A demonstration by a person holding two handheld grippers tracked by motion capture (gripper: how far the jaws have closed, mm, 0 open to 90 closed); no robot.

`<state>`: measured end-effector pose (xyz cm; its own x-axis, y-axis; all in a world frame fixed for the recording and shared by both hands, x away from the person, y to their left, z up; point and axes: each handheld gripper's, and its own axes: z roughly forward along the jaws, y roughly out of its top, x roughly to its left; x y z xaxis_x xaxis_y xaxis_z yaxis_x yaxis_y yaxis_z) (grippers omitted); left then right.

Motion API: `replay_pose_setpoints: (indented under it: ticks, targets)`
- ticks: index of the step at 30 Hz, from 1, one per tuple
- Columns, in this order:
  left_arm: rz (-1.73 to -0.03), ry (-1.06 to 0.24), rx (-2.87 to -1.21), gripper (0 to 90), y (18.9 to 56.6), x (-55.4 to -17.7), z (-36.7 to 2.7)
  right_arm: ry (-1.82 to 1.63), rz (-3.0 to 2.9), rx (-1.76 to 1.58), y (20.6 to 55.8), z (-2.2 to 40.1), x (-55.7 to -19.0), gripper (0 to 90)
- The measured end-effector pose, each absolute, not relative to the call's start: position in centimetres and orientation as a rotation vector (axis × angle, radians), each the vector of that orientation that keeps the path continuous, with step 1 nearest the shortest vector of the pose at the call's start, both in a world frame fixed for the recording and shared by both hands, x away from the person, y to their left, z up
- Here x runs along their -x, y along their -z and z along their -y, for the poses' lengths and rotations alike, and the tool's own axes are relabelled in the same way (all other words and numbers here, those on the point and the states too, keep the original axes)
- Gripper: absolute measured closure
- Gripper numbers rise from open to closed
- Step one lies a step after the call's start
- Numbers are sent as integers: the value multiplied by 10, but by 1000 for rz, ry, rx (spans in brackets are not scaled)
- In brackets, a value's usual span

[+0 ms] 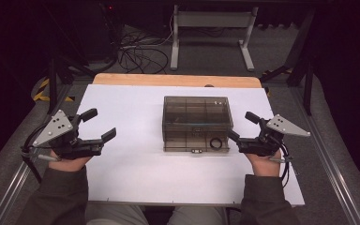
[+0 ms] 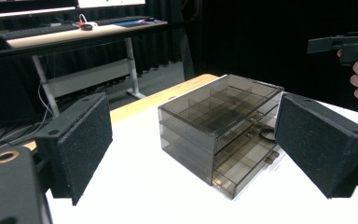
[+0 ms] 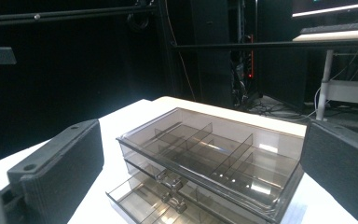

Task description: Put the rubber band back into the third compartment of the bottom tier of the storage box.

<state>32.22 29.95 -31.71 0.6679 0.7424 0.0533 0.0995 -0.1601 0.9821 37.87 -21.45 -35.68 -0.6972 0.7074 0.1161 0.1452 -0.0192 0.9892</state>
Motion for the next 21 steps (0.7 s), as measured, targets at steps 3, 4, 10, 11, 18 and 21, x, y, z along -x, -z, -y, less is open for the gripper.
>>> replay_pose_setpoints:
  ticks: [3,4,10,11,18,21]
  targets:
    - [-696,-653,-1659,118,317,-322,-300,-1767,-1825,-891,355,219,-377,0]
    - [-694,-656,-1659,117,317,-322,-300,-1767,-1824,-889,354,221,-377,0]
    - [-696,-656,-1657,111,317,-322,-300,-1781,-1796,-889,351,229,-373,0]
    - [-697,-653,-1656,111,317,-322,-299,-1784,-1790,-888,350,230,-373,0]
    - [-693,-657,-1661,109,317,-322,-298,-1808,-1747,-885,347,240,-369,0]
    - [-695,-658,-1659,108,317,-322,-299,-1817,-1725,-886,345,245,-367,0]
